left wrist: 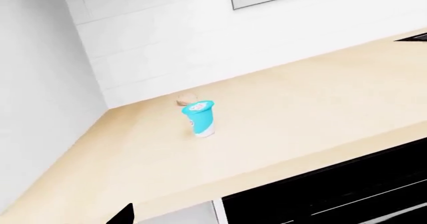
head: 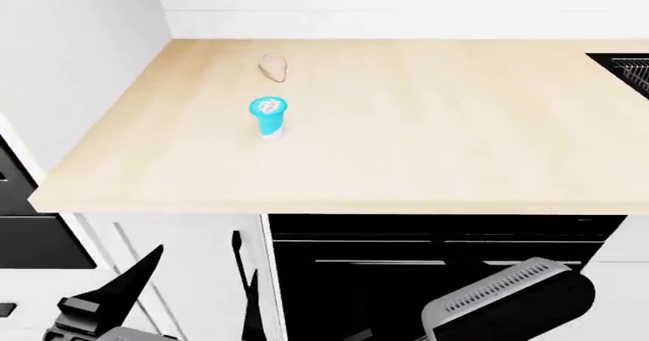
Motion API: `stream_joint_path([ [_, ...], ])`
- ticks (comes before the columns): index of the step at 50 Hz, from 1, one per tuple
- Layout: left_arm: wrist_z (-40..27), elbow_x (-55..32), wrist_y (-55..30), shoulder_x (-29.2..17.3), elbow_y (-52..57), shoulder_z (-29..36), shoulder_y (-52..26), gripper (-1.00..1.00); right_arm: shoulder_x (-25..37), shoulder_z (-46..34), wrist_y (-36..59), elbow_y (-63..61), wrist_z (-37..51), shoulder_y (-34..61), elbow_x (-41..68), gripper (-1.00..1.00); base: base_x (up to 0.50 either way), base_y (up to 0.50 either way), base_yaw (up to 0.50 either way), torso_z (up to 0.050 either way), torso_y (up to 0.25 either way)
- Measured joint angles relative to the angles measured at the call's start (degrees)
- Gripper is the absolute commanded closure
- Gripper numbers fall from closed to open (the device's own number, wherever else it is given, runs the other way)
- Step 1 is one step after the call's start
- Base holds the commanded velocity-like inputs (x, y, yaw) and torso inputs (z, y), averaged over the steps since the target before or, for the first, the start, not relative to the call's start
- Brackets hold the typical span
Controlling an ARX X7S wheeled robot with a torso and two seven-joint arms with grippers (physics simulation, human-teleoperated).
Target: Pick the jam and jello cup from the counter and place them in the cabinets closest to them.
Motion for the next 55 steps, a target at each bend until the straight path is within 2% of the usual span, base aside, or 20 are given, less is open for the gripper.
stream_joint_path([
  [20, 0.0, -0.2, -0.3, 0.2, 0.0, -0.6, 0.5, -1.00, 0.1, 0.5, 0.0, 0.0, 0.0, -0.9, 0.0, -1.00, 0.00, 0.50, 0.00, 0.000, 0.000],
  [29, 0.0, -0.4, -0.5, 0.3, 0.0, -0.9, 0.6, -1.00, 0.0, -0.3, -1.6, 0.0, 0.0, -0.6, 0.0, -1.00, 0.02, 0.00, 0.00, 0.000, 0.000],
  [55, 0.0, -0.1, -0.2, 0.2, 0.0, -0.3, 0.4, -1.00, -0.8, -4.6, -5.6, 0.0, 0.0, 2.0, -1.7, -1.00, 0.49, 0.00, 0.00, 0.000, 0.000],
])
